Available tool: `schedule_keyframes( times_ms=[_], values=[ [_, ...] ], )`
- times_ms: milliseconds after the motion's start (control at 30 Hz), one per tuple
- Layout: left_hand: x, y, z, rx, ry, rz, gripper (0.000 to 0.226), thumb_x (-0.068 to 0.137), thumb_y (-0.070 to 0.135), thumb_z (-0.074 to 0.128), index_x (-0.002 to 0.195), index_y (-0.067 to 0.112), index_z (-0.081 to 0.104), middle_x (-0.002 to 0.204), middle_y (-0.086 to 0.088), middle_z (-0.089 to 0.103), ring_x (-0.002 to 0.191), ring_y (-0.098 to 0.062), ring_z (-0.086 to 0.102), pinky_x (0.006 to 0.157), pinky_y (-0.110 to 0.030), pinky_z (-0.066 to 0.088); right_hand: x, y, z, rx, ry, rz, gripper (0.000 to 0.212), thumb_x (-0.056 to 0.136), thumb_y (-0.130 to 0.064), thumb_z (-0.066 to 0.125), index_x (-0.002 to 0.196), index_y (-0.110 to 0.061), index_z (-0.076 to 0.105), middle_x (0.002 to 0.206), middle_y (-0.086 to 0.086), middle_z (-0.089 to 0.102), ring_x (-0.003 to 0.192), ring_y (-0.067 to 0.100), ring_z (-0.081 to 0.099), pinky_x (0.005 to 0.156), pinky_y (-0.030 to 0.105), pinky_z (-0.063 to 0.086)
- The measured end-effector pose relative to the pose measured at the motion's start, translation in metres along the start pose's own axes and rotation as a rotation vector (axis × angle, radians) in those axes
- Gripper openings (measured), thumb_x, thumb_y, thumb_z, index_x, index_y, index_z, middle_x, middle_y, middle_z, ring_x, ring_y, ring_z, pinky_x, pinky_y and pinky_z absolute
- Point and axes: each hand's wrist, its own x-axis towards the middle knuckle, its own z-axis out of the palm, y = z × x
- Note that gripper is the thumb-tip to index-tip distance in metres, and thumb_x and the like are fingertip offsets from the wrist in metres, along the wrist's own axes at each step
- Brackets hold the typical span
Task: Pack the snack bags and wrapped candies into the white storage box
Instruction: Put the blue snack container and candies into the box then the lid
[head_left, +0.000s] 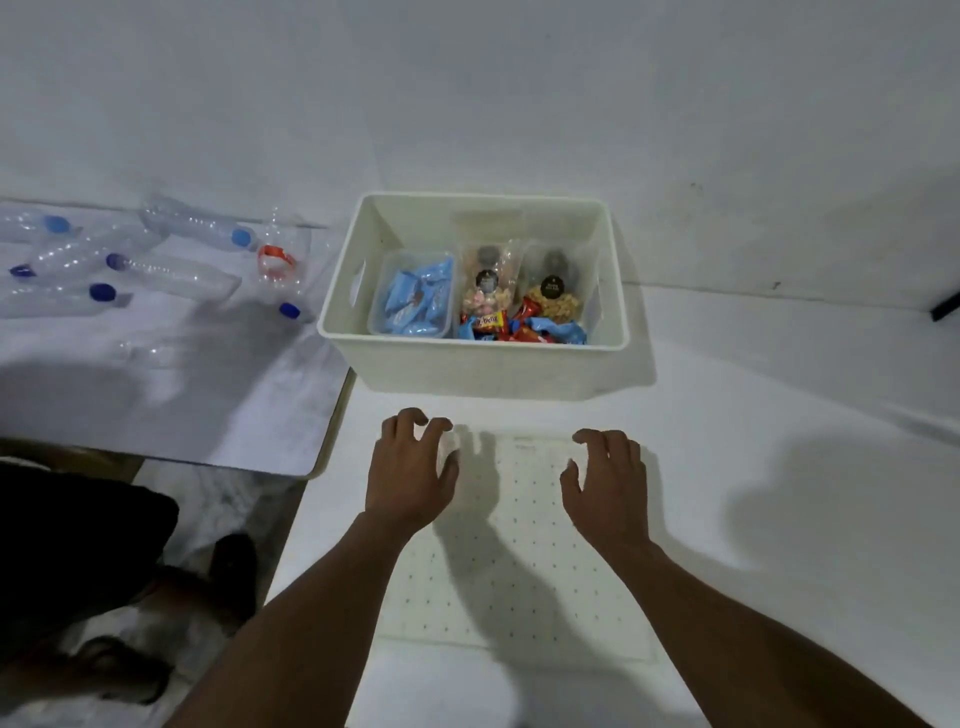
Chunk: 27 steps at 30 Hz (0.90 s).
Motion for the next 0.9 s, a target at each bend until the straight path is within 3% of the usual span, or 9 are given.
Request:
schedule_keyframes(
  times_ms=[133,233,400,667,900],
  values=[
    [-0.045,-0.024,0.028,0.081,-0.194,-0.143,0.056,0.081,0.056,0.063,0.129,0.029,0.055,0.136,-0.013,0.046,0.123,-0.04,0.047,0.086,-0.052,0.055,-0.042,0.023,0.017,-0.098,-0.06,0.152,0.039,0.079,-0.024,0.07,0.116,-0.016,0.061,0.118,0.01,0.058,0.114,0.033,0.05,0.087,0.047,0.047],
    [-0.067,-0.029,0.037,0.159,-0.288,-0.29,0.066,0.079,0.069,0.058,0.137,0.042,0.041,0.148,-0.008,0.029,0.134,-0.045,0.033,0.095,-0.062,0.045,-0.064,0.032,0.024,-0.182,-0.093,0.294,0.043,0.08,-0.034,0.07,0.119,-0.018,0.06,0.13,0.013,0.053,0.126,0.036,0.044,0.093,0.054,0.043],
    [-0.079,-0.021,0.042,0.179,-0.294,-0.382,0.075,0.079,0.078,0.048,0.143,0.046,0.026,0.158,-0.011,0.011,0.135,-0.049,0.029,0.091,-0.066,0.047,-0.078,0.031,0.034,-0.258,-0.136,0.449,0.05,0.085,-0.052,0.06,0.127,-0.027,0.052,0.146,0.023,0.036,0.132,0.044,0.037,0.098,0.06,0.038],
    [-0.06,-0.025,0.027,0.14,-0.2,-0.377,0.069,0.072,0.078,0.058,0.129,0.04,0.05,0.148,-0.005,0.032,0.116,-0.041,0.046,0.088,-0.054,0.047,-0.052,0.038,0.018,-0.184,-0.11,0.495,0.047,0.08,-0.057,0.063,0.122,-0.033,0.063,0.13,0.014,0.054,0.115,0.043,0.046,0.093,0.053,0.044],
    [-0.039,-0.017,-0.003,0.161,0.026,-0.277,0.075,0.075,0.082,0.049,0.136,0.037,0.051,0.148,-0.005,0.042,0.12,-0.044,0.044,0.092,-0.055,0.043,-0.036,0.028,-0.007,-0.088,0.14,0.341,0.045,0.076,-0.048,0.076,0.115,-0.026,0.073,0.124,0.017,0.058,0.113,0.041,0.047,0.084,0.053,0.049]
  ],
)
